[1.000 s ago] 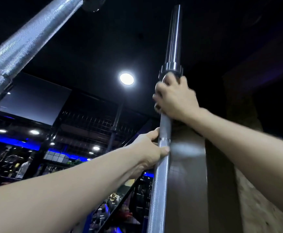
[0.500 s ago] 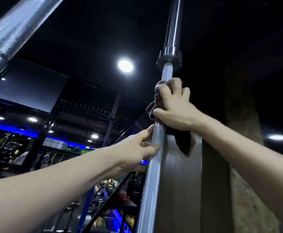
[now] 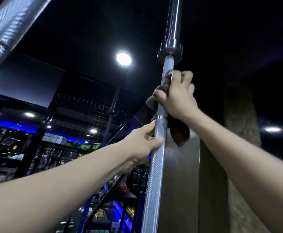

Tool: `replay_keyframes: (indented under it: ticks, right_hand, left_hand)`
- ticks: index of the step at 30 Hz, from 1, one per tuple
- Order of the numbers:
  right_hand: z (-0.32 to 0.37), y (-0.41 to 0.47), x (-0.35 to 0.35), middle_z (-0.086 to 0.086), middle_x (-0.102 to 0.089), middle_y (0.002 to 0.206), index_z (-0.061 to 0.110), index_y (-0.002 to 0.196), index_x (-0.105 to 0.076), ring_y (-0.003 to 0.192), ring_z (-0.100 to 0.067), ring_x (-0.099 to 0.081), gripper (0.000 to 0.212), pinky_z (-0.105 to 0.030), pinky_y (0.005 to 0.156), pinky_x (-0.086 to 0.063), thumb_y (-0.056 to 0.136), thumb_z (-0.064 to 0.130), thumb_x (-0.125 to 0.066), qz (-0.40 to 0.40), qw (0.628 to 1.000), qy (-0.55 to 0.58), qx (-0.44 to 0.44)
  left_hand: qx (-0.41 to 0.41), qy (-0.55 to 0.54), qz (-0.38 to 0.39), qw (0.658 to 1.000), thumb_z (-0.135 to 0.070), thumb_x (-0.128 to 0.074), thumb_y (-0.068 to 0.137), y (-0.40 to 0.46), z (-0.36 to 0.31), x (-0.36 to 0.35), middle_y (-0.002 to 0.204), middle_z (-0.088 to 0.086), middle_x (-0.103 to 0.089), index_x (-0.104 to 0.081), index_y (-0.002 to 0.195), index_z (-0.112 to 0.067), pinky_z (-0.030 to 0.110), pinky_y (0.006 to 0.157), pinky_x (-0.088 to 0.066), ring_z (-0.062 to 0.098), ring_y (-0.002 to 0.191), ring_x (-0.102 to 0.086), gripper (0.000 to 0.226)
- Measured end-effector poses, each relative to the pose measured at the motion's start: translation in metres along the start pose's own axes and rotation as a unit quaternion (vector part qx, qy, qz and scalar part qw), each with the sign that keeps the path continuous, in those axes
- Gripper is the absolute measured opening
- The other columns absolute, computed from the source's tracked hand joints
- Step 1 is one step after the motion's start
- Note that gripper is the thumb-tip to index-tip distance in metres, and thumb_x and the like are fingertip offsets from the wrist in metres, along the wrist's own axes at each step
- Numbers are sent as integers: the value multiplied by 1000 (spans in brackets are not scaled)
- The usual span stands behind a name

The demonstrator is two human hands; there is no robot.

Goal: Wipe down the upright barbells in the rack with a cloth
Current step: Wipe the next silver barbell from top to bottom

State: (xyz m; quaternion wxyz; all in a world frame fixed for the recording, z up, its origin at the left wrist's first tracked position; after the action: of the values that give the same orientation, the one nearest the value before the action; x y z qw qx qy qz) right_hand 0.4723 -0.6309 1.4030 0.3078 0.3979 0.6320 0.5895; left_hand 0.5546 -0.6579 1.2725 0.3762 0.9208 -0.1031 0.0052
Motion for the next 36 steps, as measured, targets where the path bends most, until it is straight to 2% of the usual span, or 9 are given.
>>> replay_keyframes:
  ticks: [5, 10, 14, 18, 21, 27, 31, 34, 36]
  right_hand:
    - [3, -62, 0, -6, -26, 130, 16, 135, -30, 112, -33, -40, 60, -38, 77, -37, 89, 41, -59, 34, 999, -6, 5]
    - [-10, 8, 0, -12, -30, 129, 11, 132, -31, 110, -41, -47, 60, -39, 77, -32, 90, 46, -56, 27, 997, 24, -69]
    - [-11, -3, -9, -13, -27, 135, 13, 141, -28, 115, -42, -43, 66, -44, 88, -37, 91, 49, -53, 16, 996, 44, -70]
    - [-10, -70, -13, -10, -26, 134, 16, 147, -20, 116, -39, -42, 73, -43, 93, -39, 90, 51, -51, 28, 996, 53, -65]
    - [-14, -64, -8, -11, -29, 134, 15, 144, -25, 115, -41, -46, 69, -45, 91, -40, 91, 54, -47, 28, 996, 36, -79]
    - [-21, -11, -15, -12, -28, 134, 12, 132, -34, 115, -40, -44, 62, -38, 78, -30, 92, 59, -43, 11, 991, 45, -129]
    - [-16, -62, -19, -12, -26, 134, 13, 140, -27, 117, -39, -41, 68, -43, 87, -38, 91, 56, -45, 7, 991, 65, -119]
    - [-11, -95, -19, -12, -27, 133, 14, 141, -26, 115, -40, -43, 68, -45, 86, -41, 91, 56, -44, 35, 994, 33, -94]
    - [-12, -87, -14, -11, -28, 135, 14, 140, -29, 117, -39, -43, 66, -43, 83, -39, 92, 57, -41, 38, 994, -1, -104]
  left_hand:
    - [-2, 14, -7, 1000, -13, -53, 97, 0, -1, -2, 85, 0, -64, -57, 122, -22, 32, 67, -54, 7, 67, -61, 27]
    - [3, 7, -3, 1000, -9, -50, 97, 2, 0, -4, 90, 10, -53, -50, 118, -45, 43, 83, -54, 19, 76, -56, 42]
    - [-7, -5, -1, 1000, -10, -49, 98, 1, 4, -1, 80, 1, -56, -53, 115, -40, 31, 70, -56, 12, 67, -57, 35]
    - [-16, 2, 1, 1000, -13, -48, 98, -5, 11, -1, 93, 3, -65, -55, 127, -31, 28, 70, -55, 14, 79, -63, 34]
    - [-19, 5, -1, 1000, -13, -47, 99, -9, 9, -6, 78, 1, -61, -55, 126, -31, 20, 53, -49, 11, 65, -59, 34]
    - [-5, 15, -6, 1000, -13, -47, 99, -6, 13, -5, 64, -6, -54, -54, 127, -33, 16, 46, -43, 1, 43, -51, 35]
    - [-11, 36, 3, 999, -11, -46, 99, -17, 15, -4, 69, -5, -58, -54, 120, -42, 17, 52, -49, 2, 54, -56, 38]
    - [5, 40, 19, 999, -12, -47, 99, -24, 20, -5, 93, 9, -64, -54, 108, -49, 45, 86, -55, 22, 88, -67, 39]
    - [6, 37, 16, 999, -12, -48, 99, -25, 20, -8, 94, 11, -65, -54, 113, -47, 47, 92, -51, 27, 92, -66, 39]
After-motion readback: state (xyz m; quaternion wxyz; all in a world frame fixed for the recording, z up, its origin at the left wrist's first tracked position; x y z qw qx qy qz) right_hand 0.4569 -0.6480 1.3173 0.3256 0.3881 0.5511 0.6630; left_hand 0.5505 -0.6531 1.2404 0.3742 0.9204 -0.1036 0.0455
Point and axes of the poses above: each hand's wrist, its own y-axis towards the middle knuckle, its own x-axis out of the back of the hand, z = x × y, the point moved 7 cm from there along y, towards the middle knuckle
